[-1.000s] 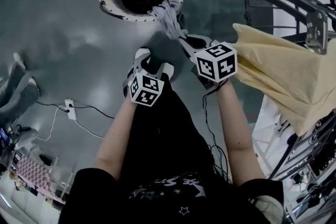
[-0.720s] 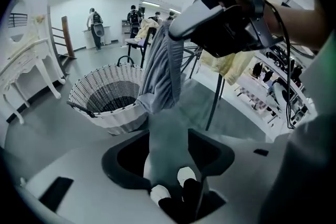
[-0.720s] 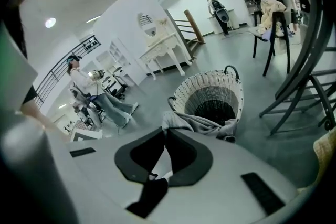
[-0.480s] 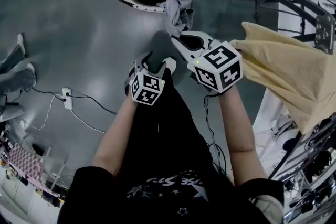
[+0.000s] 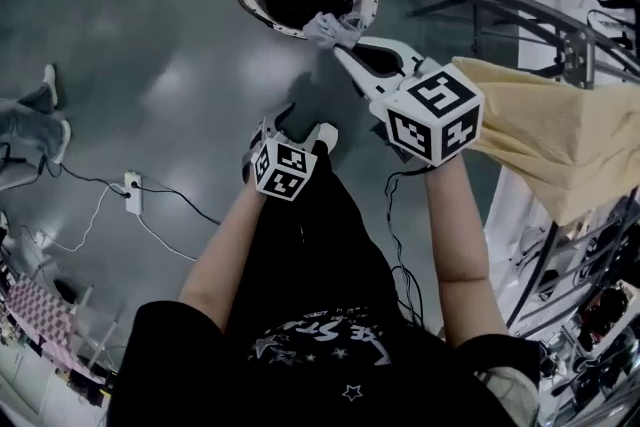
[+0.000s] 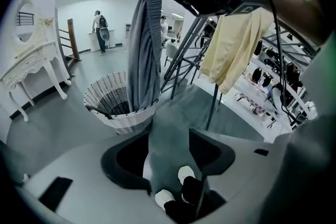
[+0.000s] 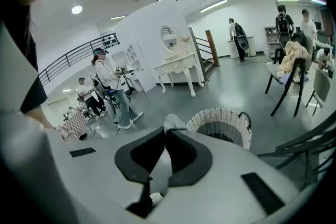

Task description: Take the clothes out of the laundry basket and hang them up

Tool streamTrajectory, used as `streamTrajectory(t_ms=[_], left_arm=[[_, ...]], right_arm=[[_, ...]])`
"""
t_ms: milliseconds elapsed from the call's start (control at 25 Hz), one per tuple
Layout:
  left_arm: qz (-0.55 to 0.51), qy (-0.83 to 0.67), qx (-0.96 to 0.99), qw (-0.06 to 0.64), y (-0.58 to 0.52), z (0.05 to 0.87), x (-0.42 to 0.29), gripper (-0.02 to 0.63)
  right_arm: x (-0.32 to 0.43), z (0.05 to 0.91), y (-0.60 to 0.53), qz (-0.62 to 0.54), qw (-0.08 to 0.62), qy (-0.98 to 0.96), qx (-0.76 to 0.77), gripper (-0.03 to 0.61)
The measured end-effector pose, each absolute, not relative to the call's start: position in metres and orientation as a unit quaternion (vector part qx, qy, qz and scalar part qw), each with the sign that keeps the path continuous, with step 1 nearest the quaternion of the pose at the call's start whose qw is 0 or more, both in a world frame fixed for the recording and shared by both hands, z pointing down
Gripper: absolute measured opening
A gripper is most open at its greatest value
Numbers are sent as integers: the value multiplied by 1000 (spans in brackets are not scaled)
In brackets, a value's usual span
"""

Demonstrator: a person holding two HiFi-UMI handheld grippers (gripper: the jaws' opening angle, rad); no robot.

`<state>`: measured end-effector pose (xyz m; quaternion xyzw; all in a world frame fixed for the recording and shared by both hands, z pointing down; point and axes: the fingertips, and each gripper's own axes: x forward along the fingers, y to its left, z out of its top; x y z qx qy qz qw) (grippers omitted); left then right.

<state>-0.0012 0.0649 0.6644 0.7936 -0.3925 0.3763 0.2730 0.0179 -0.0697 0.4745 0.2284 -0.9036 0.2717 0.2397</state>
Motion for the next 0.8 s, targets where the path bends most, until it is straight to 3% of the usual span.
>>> streamTrajectory(t_ms=[800], left_arm=[[296, -444, 818, 214, 20, 498, -78, 258]], right_arm=[[-82, 246, -113, 129, 239, -926, 262, 23]])
